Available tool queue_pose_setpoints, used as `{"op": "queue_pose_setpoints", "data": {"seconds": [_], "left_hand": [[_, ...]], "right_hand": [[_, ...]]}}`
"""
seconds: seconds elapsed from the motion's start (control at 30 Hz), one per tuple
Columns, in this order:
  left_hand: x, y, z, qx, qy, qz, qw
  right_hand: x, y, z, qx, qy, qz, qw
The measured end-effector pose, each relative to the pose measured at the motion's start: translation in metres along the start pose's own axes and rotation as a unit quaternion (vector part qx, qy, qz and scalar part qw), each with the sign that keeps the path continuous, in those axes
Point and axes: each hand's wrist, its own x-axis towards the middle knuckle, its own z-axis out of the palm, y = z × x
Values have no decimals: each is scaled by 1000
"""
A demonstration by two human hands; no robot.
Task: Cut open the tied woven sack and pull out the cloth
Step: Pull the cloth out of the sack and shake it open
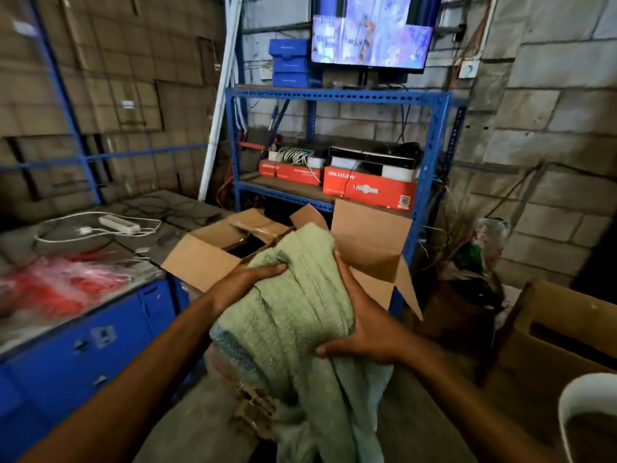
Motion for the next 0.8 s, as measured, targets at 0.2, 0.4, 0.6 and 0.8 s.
{"op": "queue_pose_setpoints", "data": {"seconds": [0.2,0.4,0.6,0.8], "left_hand": [[-23,-19,10,153,130,34,979],[-43,-23,-1,553,74,208,803],[-65,-26,-42,427,244,176,853],[-109,-23,-43,-144,170,-15,975]], "right_hand": [[10,10,8,3,97,-25,995],[38,-13,7,81,64,-32,994],[40,-21,26,-59,-51,-47,996],[26,-25,54,16,-65,-108,992]]}}
